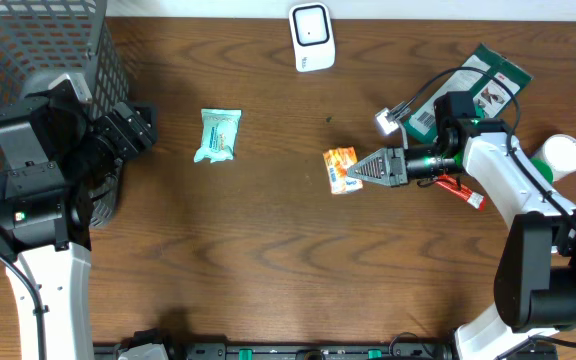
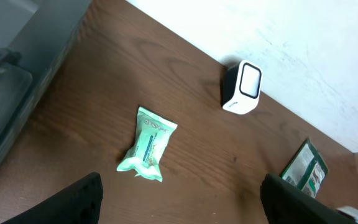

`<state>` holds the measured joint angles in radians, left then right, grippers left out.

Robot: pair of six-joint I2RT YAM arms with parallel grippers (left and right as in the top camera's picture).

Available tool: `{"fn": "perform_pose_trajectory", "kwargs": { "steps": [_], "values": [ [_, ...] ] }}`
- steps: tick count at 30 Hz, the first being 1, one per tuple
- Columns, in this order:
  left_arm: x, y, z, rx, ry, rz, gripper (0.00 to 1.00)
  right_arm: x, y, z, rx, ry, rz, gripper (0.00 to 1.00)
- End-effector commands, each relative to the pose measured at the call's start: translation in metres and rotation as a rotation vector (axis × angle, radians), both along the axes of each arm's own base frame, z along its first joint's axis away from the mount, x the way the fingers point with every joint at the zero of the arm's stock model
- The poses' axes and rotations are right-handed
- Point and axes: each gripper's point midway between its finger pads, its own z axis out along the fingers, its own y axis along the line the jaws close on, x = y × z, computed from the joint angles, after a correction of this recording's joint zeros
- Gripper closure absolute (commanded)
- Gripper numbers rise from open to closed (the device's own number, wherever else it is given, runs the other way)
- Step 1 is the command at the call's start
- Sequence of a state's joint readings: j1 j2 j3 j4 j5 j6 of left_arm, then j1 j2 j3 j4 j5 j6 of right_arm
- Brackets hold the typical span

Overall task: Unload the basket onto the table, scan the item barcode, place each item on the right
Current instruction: 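Carry the orange box right with the right gripper, then raise the orange box to the white scanner with the right gripper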

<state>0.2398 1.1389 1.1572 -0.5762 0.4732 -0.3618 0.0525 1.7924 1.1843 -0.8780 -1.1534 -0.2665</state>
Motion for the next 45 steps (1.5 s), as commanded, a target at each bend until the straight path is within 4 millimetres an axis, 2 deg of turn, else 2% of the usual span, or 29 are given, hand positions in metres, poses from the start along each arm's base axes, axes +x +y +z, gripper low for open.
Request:
{"fn": "perform_pose_trajectory", "kwargs": {
  "steps": [1,3,4,10,12,15,18,20,23,27,30,34,40,45],
  "values": [
    [0.0,-0.001,0.003,0.005,-0.012,-0.014,0.18,0.013,-0.051,-0.05,-0.46,0.164,-0.219,0.99],
    [0.0,-0.001,0.003,0.005,-0.012,-0.014,0.18,0.017,-0.081,-0.051,-0.666,0.158,-0.297,0.99],
    [0.0,-0.001,0.003,0.005,-0.012,-0.014,0.18,0.02,-0.087,-0.046,-0.704,0.147,-0.315,0.99],
    [0.0,-0.001,0.003,0.005,-0.012,-0.014,0.18,0.05,-0.12,0.032,-0.906,0.009,-0.489,0.99],
    [0.0,-0.001,0.003,0.005,-0.012,-0.014,0.18,0.056,-0.134,0.067,-1.002,-0.027,-0.575,0.99],
    [0.0,-0.001,0.003,0.005,-0.012,-0.014,0.18,0.064,-0.14,0.121,-1.065,-0.101,-0.68,0.99],
    [0.0,-0.001,0.003,0.005,-0.012,-0.014,0.18,0.074,-0.137,0.169,-1.067,-0.202,-0.752,0.99],
    [0.0,-0.001,0.003,0.005,-0.012,-0.014,0.18,0.08,-0.135,0.196,-1.068,-0.261,-0.784,0.99],
    [0.0,-0.001,0.003,0.005,-0.012,-0.013,0.18,0.089,-0.13,0.218,-1.072,-0.31,-0.808,0.99],
    [0.0,-0.001,0.003,0.005,-0.012,-0.014,0.18,0.113,-0.115,0.217,-1.06,-0.341,-0.802,0.99],
    [0.0,-0.001,0.003,0.005,-0.012,-0.014,0.18,0.139,-0.103,0.201,-1.081,-0.363,-0.802,0.99],
    [0.0,-0.001,0.003,0.005,-0.012,-0.014,0.18,0.184,-0.076,0.18,-1.125,-0.466,-0.819,0.99],
    [0.0,-0.001,0.003,0.005,-0.012,-0.014,0.18,0.237,-0.012,0.13,-1.232,-0.651,-0.744,0.99],
    [0.0,-0.001,0.003,0.005,-0.012,-0.014,0.18,0.265,0.021,0.093,-1.329,-0.78,-0.706,0.99]
  ]
}}
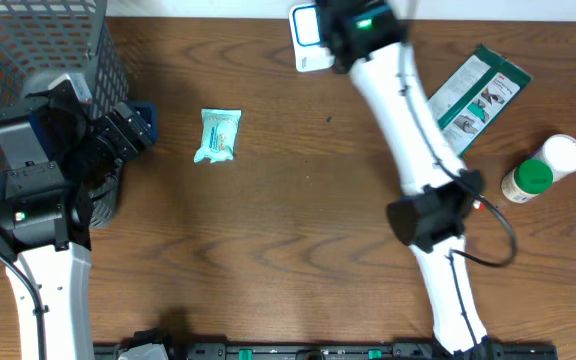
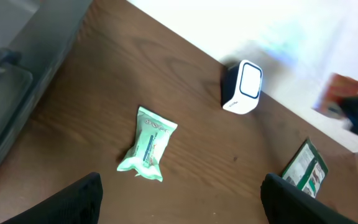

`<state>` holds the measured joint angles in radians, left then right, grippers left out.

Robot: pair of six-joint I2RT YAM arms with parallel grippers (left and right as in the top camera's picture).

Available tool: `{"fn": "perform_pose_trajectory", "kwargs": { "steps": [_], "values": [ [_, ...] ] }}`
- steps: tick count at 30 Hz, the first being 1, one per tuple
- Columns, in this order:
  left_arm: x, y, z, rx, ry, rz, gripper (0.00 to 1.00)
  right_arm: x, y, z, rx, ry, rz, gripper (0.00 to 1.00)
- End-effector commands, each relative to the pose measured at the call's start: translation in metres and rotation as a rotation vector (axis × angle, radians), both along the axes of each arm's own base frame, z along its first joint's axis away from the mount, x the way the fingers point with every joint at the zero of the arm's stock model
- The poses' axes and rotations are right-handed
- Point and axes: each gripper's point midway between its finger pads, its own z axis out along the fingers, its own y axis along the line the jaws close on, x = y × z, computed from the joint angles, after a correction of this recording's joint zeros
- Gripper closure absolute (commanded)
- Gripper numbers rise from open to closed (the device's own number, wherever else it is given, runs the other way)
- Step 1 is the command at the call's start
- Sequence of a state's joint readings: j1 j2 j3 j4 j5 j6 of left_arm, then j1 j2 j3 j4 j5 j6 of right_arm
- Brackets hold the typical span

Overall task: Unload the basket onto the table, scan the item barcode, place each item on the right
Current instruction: 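Raise the orange box to the white scanner with the right gripper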

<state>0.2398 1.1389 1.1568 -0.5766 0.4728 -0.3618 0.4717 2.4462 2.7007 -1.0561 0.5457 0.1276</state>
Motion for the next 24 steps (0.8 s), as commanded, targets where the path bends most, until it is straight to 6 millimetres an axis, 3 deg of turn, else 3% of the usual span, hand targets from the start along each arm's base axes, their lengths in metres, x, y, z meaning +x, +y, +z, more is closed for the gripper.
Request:
{"fn": "perform_pose_trajectory", "kwargs": {
  "steps": [1,7,14,24],
  "values": [
    [0.001,-0.001,0.004,0.005,-0.012,-0.014,0.18,0.013,0.008,-0.019,-0.209,-0.033,0.002,0.99],
    [0.001,-0.001,0.004,0.005,-0.012,-0.014,0.18,0.039,0.032,-0.052,-0.414,-0.069,0.085,0.99],
    [0.001,-0.001,0.004,0.005,-0.012,-0.014,0.17,0.054,0.04,-0.093,-0.476,-0.056,0.124,0.99],
    [0.001,-0.001,0.004,0.005,-0.012,-0.014,0.18,0.054,0.038,-0.107,-0.485,-0.029,0.133,0.99]
  ]
}}
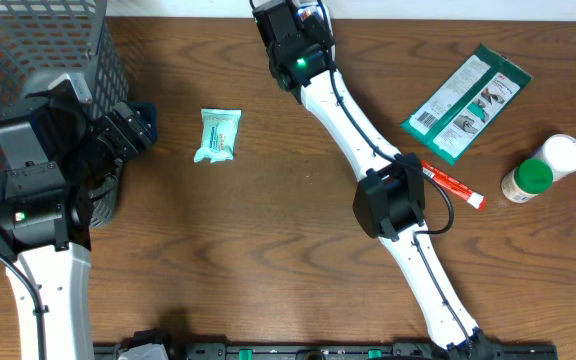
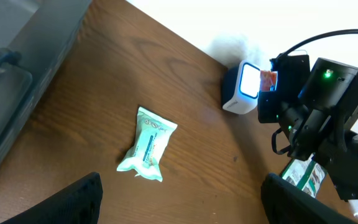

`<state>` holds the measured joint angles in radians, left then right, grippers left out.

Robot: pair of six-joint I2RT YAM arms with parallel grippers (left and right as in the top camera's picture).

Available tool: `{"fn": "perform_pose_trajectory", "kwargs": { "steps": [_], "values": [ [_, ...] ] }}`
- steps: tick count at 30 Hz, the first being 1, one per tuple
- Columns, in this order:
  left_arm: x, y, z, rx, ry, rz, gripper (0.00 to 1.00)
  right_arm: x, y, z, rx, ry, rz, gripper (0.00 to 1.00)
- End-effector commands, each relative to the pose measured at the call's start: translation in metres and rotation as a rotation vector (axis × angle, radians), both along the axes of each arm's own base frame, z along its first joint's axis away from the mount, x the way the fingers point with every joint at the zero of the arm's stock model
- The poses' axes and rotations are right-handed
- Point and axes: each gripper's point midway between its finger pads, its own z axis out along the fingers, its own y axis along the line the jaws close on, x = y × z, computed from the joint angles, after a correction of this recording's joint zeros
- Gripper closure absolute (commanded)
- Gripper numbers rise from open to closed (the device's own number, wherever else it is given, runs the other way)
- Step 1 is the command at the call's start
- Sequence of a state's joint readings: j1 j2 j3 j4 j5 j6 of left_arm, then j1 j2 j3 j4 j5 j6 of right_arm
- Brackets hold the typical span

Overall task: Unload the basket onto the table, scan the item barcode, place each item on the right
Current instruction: 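Raise the orange box to the white scanner with the right gripper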

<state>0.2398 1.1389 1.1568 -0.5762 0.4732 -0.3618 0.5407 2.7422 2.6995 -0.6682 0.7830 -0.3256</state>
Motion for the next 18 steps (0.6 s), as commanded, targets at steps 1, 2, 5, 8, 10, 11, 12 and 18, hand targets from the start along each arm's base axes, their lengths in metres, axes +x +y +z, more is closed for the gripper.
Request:
{"fn": "perform_pose_trajectory", "kwargs": {
  "steps": [1,2,5,8,10,11,12,18],
  "values": [
    [0.0,-0.001,0.003,0.005,-0.012,-0.014,0.18,0.001,-0.007,-0.004,-0.028,0.008,-0.015,0.99],
    [0.0,-0.001,0.003,0.005,-0.012,-0.014,0.18,0.001,-0.009,-0.005,-0.029,0.01,-0.019,0.99],
    [0.0,-0.001,0.003,0.005,-0.012,-0.014,0.18,0.002,-0.015,-0.011,-0.036,0.022,-0.027,0.99],
    [0.0,-0.001,0.003,0.005,-0.012,-0.014,0.17,0.003,-0.017,-0.014,-0.038,0.025,-0.03,0.99],
    [0.0,-0.001,0.003,0.005,-0.012,-0.014,0.18,0.003,-0.018,-0.014,-0.038,0.025,-0.031,0.99],
    [0.0,-0.001,0.003,0.005,-0.012,-0.014,0.17,0.003,-0.018,-0.014,-0.038,0.025,-0.031,0.99],
    [0.0,-0.001,0.003,0.005,-0.012,-0.014,0.18,0.003,-0.018,-0.014,-0.038,0.026,-0.031,0.99],
    [0.0,-0.001,0.003,0.005,-0.012,-0.014,0.18,0.005,-0.01,-0.019,0.018,0.042,0.008,0.99]
  ]
}}
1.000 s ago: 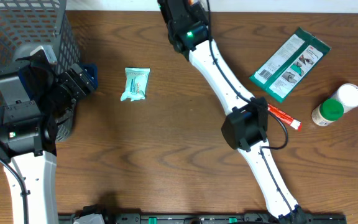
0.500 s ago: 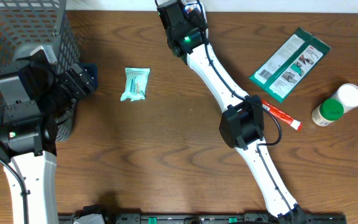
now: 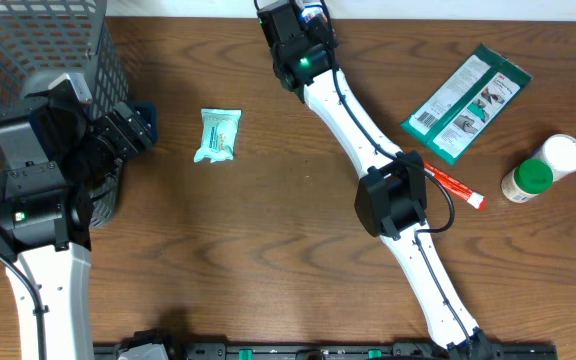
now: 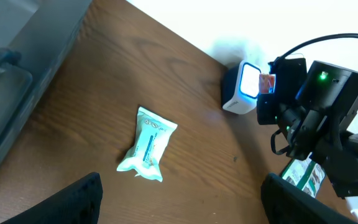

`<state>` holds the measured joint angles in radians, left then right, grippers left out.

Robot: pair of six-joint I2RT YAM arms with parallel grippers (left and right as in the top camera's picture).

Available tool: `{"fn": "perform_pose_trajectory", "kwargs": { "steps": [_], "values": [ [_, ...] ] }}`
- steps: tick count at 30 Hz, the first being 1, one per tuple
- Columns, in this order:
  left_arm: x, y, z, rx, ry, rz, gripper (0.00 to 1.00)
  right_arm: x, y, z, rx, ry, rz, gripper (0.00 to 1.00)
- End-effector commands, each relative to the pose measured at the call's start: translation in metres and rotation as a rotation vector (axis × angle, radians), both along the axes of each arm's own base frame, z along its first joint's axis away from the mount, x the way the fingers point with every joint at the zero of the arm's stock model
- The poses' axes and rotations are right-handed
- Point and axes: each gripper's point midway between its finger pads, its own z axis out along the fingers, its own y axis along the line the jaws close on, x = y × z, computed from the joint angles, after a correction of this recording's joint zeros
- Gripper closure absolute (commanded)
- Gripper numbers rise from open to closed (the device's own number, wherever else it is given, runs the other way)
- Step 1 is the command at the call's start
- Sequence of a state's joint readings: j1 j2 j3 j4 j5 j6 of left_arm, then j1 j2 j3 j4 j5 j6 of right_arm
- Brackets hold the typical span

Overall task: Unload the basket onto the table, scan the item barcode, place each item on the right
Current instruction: 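Raise the orange box to the white scanner with the right gripper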

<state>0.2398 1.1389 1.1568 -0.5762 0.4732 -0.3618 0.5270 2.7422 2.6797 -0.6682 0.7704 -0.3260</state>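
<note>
The white scanner stands at the table's far edge with its window lit. My right gripper is shut on a small orange packet, held right in front of that window. In the overhead view the right arm covers the scanner, and the packet is hidden. My left gripper hangs open and empty by the basket, its dark fingers wide apart above bare wood.
A mint-green packet lies left of centre. A green package, a red tube and a green-capped white bottle sit at the right. A wire basket fills the far left corner.
My right gripper and the orange packet have shifted only slightly at the scanner's lit window. The left arm has not moved.
First my right gripper held the orange packet low over the table's right middle. Then the arm was stretched toward the far edge, the packet in the air right of the unlit scanner. After that the packet was at the scanner's lit window, where it stays.
</note>
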Motion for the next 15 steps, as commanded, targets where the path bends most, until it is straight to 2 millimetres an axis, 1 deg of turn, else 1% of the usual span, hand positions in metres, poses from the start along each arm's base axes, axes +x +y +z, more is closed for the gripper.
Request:
{"fn": "perform_pose_trajectory", "kwargs": {
  "steps": [1,2,4,6,8,11,12,14,15],
  "values": [
    [0.0,-0.001,0.003,0.005,-0.012,-0.014,0.18,0.003,-0.002,-0.006,0.032,0.016,0.01,0.99],
    [0.001,-0.001,0.004,0.005,-0.012,-0.014,0.18,0.002,-0.003,-0.002,0.033,0.012,0.008,0.99],
    [0.0,-0.001,0.003,0.005,-0.012,-0.014,0.18,0.0,-0.004,0.018,0.048,-0.007,0.005,0.99],
    [0.0,-0.001,0.003,0.005,-0.012,-0.014,0.17,-0.006,-0.008,0.046,0.092,-0.037,-0.015,0.99],
    [0.0,-0.001,0.003,0.005,-0.012,-0.014,0.18,-0.017,-0.014,0.079,0.153,-0.068,-0.046,0.99],
    [0.0,-0.001,0.003,0.005,-0.012,-0.014,0.18,-0.045,-0.021,0.128,0.267,-0.063,-0.056,0.99],
    [0.0,-0.001,0.003,0.005,-0.012,-0.014,0.18,-0.055,-0.022,0.137,0.299,-0.04,-0.047,0.99],
    [0.0,-0.001,0.003,0.005,-0.012,-0.014,0.17,-0.083,-0.03,0.159,0.372,0.024,-0.038,0.99],
    [0.0,-0.001,0.003,0.005,-0.012,-0.014,0.18,-0.093,-0.035,0.165,0.391,0.044,-0.039,0.99]
  ]
}}
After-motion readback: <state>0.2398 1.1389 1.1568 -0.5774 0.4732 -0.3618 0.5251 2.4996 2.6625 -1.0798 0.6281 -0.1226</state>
